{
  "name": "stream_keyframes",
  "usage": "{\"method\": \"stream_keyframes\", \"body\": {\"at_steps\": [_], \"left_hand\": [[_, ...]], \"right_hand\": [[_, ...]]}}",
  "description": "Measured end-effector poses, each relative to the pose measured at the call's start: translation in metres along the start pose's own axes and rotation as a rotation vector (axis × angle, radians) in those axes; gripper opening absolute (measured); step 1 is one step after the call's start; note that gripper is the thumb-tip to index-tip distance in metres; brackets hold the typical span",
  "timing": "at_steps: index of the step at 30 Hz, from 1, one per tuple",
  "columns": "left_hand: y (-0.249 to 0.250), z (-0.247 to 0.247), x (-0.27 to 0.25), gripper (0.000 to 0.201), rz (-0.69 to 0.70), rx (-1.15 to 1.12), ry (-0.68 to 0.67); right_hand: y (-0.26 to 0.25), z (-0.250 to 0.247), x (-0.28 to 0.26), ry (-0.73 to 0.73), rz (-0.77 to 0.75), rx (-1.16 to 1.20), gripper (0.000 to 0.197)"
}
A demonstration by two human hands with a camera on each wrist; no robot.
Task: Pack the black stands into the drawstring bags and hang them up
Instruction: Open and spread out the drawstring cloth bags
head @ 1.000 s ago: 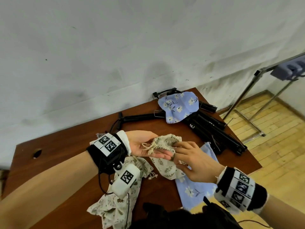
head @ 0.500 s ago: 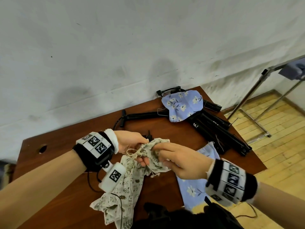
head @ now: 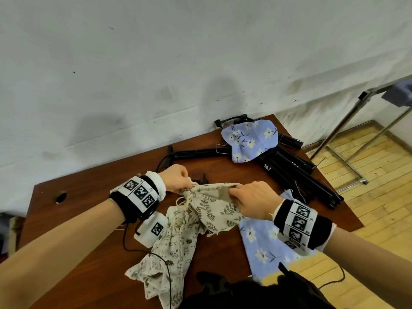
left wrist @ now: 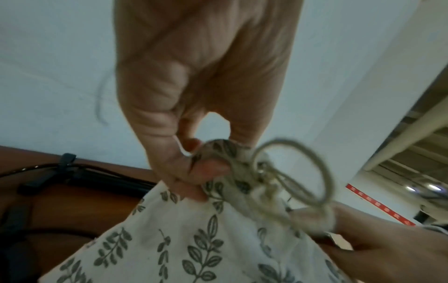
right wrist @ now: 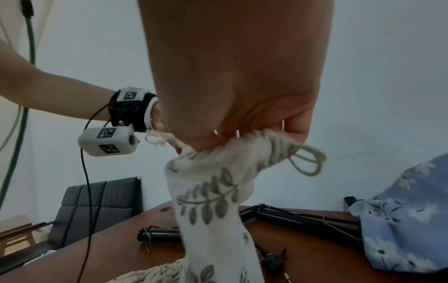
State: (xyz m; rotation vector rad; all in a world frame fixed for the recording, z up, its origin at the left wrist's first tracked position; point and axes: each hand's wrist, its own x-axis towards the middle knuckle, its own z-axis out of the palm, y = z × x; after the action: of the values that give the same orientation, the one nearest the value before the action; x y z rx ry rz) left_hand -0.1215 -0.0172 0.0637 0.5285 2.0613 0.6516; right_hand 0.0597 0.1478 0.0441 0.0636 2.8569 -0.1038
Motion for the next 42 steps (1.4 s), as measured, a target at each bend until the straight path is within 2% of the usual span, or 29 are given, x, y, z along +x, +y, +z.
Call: {"method": "stream_keyframes", "body": {"at_steps": [1, 3, 5, 7, 8, 11, 13, 16, 18, 20, 22, 23, 25, 29, 31, 34, 36, 37, 39, 42], "left_hand": [[0.000, -0.002, -0.001, 0.028, 0.083, 0.068, -0.011], [0.003, -0.003, -0.002, 0.072, 0.282, 0.243, -0.127], [0.005, -0.002, -0.002, 0.091, 0.404, 0.382, -0.252], [0.007, 0.004, 0.003, 0.087, 0.449, 0.456, -0.305], [0.007, 0.006, 0.006, 0.080, 0.438, 0.494, -0.288], [0.009, 0.012, 0.014, 0.058, 0.371, 0.602, -0.137], [0.008, 0.015, 0.017, 0.047, 0.335, 0.631, -0.093], [0.004, 0.019, 0.019, 0.026, 0.229, 0.625, -0.043], [0.007, 0.017, 0.015, 0.045, 0.167, 0.634, 0.041], [0.012, 0.010, 0.011, 0.057, 0.189, 0.826, 0.160], [0.014, 0.008, 0.006, 0.052, 0.250, 0.999, 0.205], [0.014, 0.008, 0.003, 0.050, 0.268, 1.051, 0.192], [0.009, 0.010, 0.003, 0.047, 0.307, 1.115, 0.161], [-0.001, 0.034, 0.010, 0.084, 0.396, 1.064, 0.068], [-0.003, 0.055, 0.014, 0.091, 0.400, 1.016, 0.014], [-0.010, 0.083, 0.024, 0.090, 0.365, 0.854, -0.088], [-0.018, 0.093, 0.032, 0.071, 0.313, 0.730, -0.116], [-0.025, 0.096, 0.037, 0.061, 0.285, 0.672, -0.096], [-0.035, 0.093, 0.040, 0.060, 0.210, 0.604, -0.075], [-0.044, 0.085, 0.043, 0.059, 0.175, 0.615, -0.093]], "right_hand": [[0.001, -0.001, -0.001, -0.015, -0.003, -0.017, 0.009], [0.005, -0.003, -0.002, -0.042, 0.001, -0.038, 0.013], [0.011, -0.003, -0.002, -0.073, 0.001, -0.074, 0.018], [0.018, -0.002, 0.000, -0.088, 0.008, -0.118, 0.019], [0.021, -0.002, 0.000, -0.085, 0.013, -0.128, 0.019], [0.025, 0.000, 0.001, -0.078, 0.004, -0.164, 0.019], [0.026, 0.003, 0.003, -0.086, 0.001, -0.199, 0.017], [0.025, 0.003, 0.005, -0.023, 0.021, -0.226, 0.014], [0.021, 0.002, 0.004, -0.006, 0.017, -0.247, 0.015], [0.017, 0.001, 0.000, 0.031, -0.029, -0.251, 0.010], [0.017, 0.000, -0.005, 0.091, -0.049, -0.244, 0.030], [0.019, 0.002, -0.006, 0.131, -0.054, -0.217, 0.037], [0.028, 0.011, -0.004, 0.207, -0.041, -0.193, 0.039], [0.033, 0.029, 0.002, 0.132, 0.000, -0.226, 0.033], [0.028, 0.041, 0.009, 0.110, 0.055, -0.147, 0.025], [0.006, 0.052, 0.026, 0.137, 0.037, 0.085, 0.025], [-0.006, 0.068, 0.041, 0.033, 0.054, 0.371, 0.027], [-0.008, 0.079, 0.051, -0.036, 0.117, 0.493, 0.023], [-0.008, 0.099, 0.065, -0.068, 0.270, 0.720, 0.017], [-0.003, 0.115, 0.080, -0.134, 0.570, 0.943, 0.032]]}}
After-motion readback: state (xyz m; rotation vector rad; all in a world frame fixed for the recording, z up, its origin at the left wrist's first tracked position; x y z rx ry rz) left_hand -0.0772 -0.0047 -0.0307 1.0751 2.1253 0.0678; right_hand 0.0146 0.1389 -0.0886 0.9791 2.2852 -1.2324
